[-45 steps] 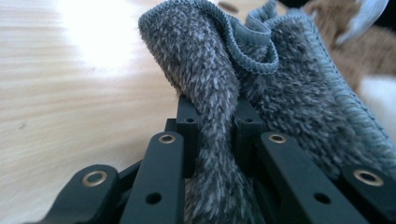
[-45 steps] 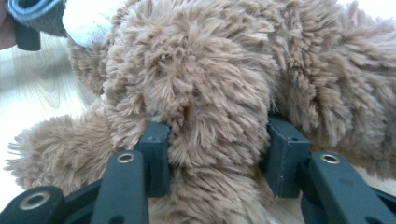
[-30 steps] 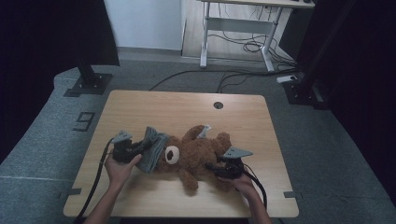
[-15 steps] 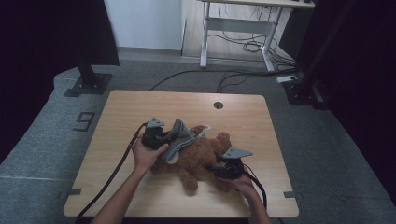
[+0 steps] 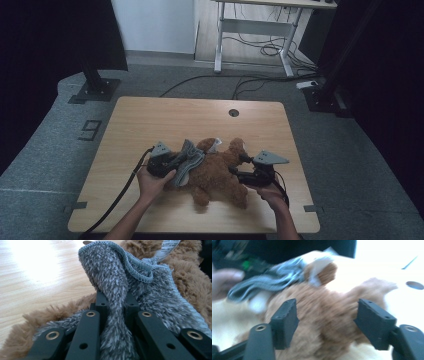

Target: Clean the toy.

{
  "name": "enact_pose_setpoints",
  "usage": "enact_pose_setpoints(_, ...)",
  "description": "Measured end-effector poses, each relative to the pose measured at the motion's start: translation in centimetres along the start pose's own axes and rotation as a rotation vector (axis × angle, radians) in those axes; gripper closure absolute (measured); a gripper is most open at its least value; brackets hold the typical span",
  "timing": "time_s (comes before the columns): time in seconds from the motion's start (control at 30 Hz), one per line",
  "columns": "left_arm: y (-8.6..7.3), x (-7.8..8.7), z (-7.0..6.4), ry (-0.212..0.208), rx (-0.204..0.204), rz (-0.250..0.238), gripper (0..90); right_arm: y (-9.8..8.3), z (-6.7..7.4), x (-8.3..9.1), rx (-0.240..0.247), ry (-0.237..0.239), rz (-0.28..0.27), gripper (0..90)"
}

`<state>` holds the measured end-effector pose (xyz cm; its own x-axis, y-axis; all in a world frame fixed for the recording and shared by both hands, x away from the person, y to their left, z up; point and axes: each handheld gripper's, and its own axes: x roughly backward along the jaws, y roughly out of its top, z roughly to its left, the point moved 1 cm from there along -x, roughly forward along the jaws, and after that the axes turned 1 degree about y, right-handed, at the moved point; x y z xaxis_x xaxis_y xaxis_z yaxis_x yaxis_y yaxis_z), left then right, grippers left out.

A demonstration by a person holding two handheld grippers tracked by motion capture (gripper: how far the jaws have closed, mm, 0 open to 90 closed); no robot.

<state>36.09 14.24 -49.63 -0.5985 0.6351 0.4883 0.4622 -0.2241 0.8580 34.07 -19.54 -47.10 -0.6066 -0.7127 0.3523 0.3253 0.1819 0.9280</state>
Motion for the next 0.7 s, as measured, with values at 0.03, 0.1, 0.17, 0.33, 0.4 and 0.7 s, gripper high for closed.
enact_pose_setpoints(0.03, -0.2, 0.2, -0.2, 0.000, -0.003, -0.007, 78.9, 0.2, -0.3, 0.1, -0.010, -0.012, -0.010, 28.8)
enact_pose_setpoints(0.1, -0.5, 0.5, -0.6, 0.000, -0.014, -0.015, 79.0, 0.4, -0.7, 0.1, -0.025, -0.040, -0.011, 24.6)
enact_pose_setpoints(0.17, -0.8, 0.8, -0.8, -0.003, -0.019, -0.022, 79.0, 0.3, -1.2, -0.3, -0.041, -0.053, 0.010, 21.2)
enact_pose_setpoints(0.33, -1.5, 1.4, -1.3, -0.013, -0.023, -0.039, 79.0, -0.8, -2.8, -1.8, -0.117, -0.012, 0.057, 16.5)
enact_pose_setpoints(0.4, -1.6, 1.5, -1.4, -0.011, -0.029, -0.044, 79.1, -1.3, -2.9, -2.3, -0.134, 0.040, 0.063, 19.2)
enact_pose_setpoints(0.7, -2.2, 2.0, -2.0, -0.019, -0.034, -0.056, 79.0, -1.9, -0.3, -2.0, 0.012, 0.034, 0.069, 46.8)
